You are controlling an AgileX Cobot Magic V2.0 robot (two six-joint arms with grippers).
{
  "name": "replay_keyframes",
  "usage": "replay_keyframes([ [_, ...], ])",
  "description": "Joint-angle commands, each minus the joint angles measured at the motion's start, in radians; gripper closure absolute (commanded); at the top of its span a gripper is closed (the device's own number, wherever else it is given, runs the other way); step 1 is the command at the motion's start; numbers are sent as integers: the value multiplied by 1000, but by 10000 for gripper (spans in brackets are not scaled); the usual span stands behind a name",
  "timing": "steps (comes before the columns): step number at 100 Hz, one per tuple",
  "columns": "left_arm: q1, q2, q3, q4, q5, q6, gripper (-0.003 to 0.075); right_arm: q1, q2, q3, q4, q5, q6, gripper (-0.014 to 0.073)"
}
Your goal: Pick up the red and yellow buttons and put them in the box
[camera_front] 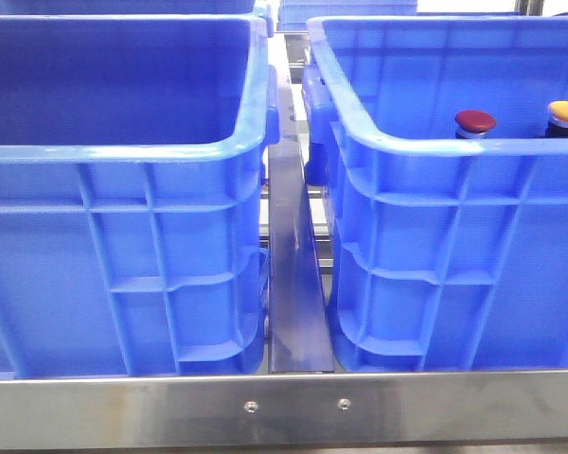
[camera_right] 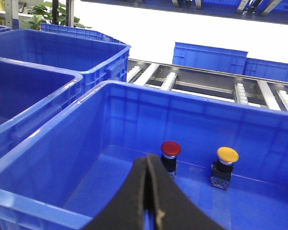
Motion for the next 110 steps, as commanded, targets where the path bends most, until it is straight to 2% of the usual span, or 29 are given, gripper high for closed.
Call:
replay_keyframes([
  [1, -5, -30, 22, -8, -76, -10, 741, -7, 15, -26, 21, -42, -6, 696],
  [16, -5, -30, 22, -8, -76, -10, 741, -6, 15, -26, -26, -94, 38, 696],
  [23, -5, -30, 22, -8, -76, -10, 741, -2, 14, -26, -156, -114, 133, 696],
  [40, -5, -30, 22, -8, -76, -10, 741, 30, 13, -26, -600, -124, 570, 696],
  [50, -5, -30, 22, -8, -76, -10, 741, 51, 13, -25, -762, -148, 685, 696],
  [65, -5, -30, 22, -8, -76, -10, 741, 76, 13, 33, -838, -290, 782, 696],
  [87, -5, -30, 22, -8, -76, -10, 741, 114, 13, 151, -956, -378, 954, 696],
  [103, -5, -30, 22, -8, -76, -10, 741, 131, 9, 293, -1039, -601, 1110, 696],
  [106, -5, -30, 22, -8, -76, -10, 741, 131, -3, 285, -1066, -533, 1127, 696],
  [110, -5, -30, 22, -8, -76, -10, 741, 131, -18, 285, -1084, -518, 1140, 696],
])
